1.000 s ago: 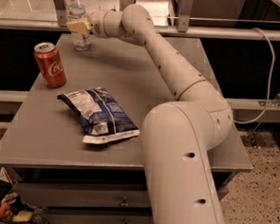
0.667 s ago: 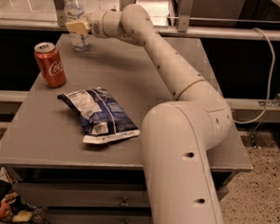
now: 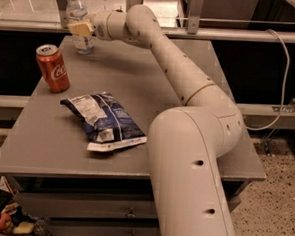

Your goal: Knock blue plastic bottle over

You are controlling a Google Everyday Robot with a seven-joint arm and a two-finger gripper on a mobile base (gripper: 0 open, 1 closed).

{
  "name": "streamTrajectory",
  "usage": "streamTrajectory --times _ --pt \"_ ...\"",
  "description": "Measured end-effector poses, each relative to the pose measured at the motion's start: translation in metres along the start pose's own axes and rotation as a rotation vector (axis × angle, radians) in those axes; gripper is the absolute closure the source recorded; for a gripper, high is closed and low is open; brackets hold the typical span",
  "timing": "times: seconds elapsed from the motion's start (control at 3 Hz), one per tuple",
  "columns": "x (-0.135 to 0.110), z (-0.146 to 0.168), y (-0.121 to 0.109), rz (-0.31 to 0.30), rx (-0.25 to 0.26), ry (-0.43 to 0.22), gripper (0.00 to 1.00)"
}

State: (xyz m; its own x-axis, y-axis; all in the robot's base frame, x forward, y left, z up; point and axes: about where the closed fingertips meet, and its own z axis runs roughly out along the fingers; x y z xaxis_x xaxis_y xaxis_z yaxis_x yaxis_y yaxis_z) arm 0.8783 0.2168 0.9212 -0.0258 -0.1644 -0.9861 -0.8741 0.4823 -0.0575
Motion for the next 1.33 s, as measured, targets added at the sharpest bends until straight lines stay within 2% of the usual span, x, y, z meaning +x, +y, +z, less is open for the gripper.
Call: streamTrajectory --times 1.0,1.33 --pt "-0.005 -0.074 -0.007 -0.034 0.098 0.189 1.00" --pt "-0.025 -0.103 -0.011 -0.099 0.123 0.301 1.00"
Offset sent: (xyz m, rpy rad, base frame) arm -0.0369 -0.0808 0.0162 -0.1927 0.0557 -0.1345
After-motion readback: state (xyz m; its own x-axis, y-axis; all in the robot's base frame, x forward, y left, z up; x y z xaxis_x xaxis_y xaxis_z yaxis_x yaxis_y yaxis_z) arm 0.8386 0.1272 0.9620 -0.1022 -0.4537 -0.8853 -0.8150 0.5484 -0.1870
